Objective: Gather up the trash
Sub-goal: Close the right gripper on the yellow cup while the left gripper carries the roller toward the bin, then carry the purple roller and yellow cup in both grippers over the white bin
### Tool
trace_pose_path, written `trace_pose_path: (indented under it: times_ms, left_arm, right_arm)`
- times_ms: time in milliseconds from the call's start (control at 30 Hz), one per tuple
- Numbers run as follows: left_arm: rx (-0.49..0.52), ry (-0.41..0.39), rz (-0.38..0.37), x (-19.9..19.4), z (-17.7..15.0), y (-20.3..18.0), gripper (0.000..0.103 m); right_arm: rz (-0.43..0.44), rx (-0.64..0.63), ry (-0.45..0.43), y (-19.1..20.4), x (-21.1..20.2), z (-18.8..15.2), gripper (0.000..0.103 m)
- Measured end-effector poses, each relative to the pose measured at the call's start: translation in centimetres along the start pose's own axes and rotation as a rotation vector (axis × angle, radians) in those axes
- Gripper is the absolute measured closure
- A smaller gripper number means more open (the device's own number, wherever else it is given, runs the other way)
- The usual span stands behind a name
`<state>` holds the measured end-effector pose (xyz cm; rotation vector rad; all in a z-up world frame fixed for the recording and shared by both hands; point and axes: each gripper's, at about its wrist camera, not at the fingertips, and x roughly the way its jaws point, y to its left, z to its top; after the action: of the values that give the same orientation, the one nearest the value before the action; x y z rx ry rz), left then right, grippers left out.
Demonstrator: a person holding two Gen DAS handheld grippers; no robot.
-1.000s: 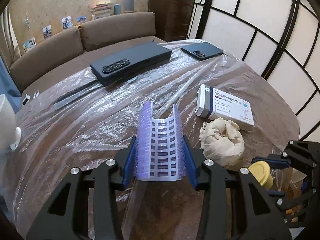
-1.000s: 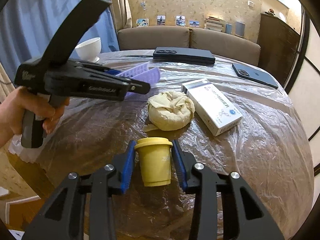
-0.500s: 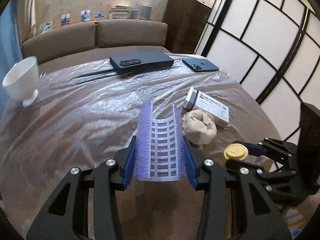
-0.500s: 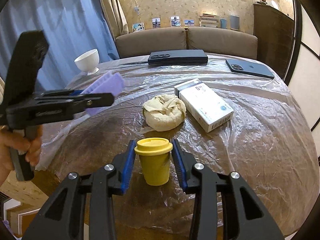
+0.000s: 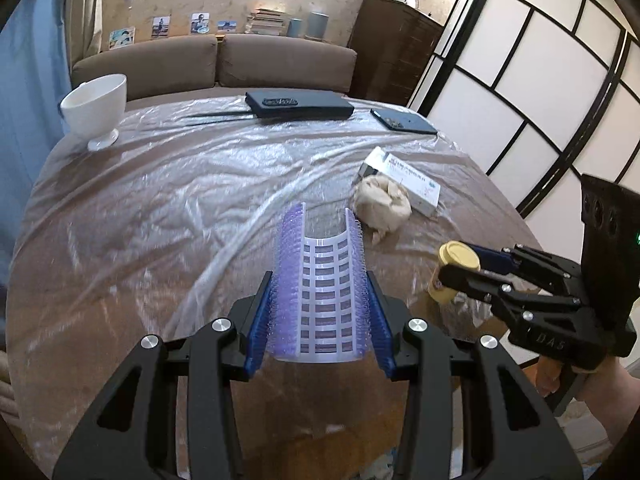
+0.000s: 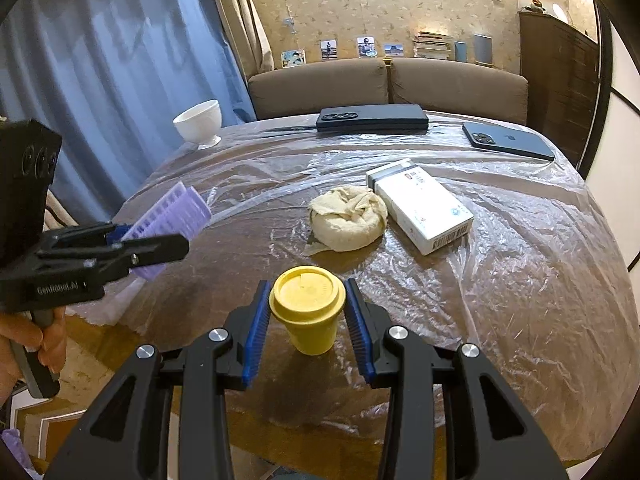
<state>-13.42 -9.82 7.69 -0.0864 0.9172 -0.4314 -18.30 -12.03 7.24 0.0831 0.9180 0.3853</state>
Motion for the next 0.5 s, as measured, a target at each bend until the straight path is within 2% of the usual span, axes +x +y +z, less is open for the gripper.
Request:
trace_pose_path:
  times_ms: [500]
  left_arm:
    - [-0.019,-0.012,0.045,-3.4,-4.3,-2.3,0.058]
  right_arm:
    - [0.044,-0.013,-0.009,1.7,-3.7,-2.8,0.066]
